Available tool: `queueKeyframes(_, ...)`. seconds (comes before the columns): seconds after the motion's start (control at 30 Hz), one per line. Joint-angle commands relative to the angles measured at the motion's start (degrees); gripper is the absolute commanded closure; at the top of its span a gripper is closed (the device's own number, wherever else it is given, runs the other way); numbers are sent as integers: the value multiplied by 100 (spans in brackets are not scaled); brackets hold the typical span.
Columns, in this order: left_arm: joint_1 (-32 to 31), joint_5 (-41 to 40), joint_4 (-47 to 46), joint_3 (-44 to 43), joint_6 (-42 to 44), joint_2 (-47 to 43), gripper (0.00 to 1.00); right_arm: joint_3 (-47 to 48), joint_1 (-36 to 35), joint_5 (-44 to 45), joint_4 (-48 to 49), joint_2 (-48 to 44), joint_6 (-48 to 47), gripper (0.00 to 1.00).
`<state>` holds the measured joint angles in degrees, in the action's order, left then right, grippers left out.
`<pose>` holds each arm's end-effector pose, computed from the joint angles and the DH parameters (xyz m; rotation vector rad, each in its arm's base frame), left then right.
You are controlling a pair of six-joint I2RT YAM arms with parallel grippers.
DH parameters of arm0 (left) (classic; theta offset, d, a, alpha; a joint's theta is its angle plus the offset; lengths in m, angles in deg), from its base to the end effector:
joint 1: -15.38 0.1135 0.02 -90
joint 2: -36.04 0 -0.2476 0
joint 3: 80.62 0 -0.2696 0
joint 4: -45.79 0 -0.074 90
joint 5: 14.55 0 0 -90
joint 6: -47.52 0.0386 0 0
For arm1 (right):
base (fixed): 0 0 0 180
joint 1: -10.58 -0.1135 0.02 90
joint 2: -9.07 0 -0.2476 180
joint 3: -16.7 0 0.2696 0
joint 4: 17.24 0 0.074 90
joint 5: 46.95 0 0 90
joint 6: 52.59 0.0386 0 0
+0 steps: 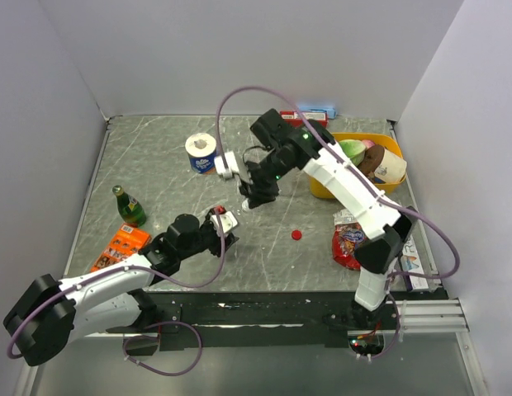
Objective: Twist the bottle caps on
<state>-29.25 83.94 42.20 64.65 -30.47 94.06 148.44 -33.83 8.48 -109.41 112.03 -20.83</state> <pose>0.1683 -0.1741 0.1791 1.0113 1.6625 -0.5227 0.2413 0.2670 0.3900 -2.0883 1.4334 0.7084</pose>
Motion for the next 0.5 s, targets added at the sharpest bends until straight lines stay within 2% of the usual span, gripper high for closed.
queueKeyframes(0.0, -82, -575, -1502, -458, -734, -45, 99, 415, 195, -585, -577, 584, 2235, 92)
queueKeyframes(0.13, -82, -831, -1291, -564, -955, 113, 99, 469, 388, -867, -525, 840, 3518, 93)
queueKeyframes(0.3, -82, -849, -1177, -538, -867, 192, 99, 337, 397, -482, -349, 787, 4170, 93)
queueKeyframes(0.47, -82, -1594, -1238, -564, -876, 376, 99, 82, 415, -472, -357, 735, 4751, 91)
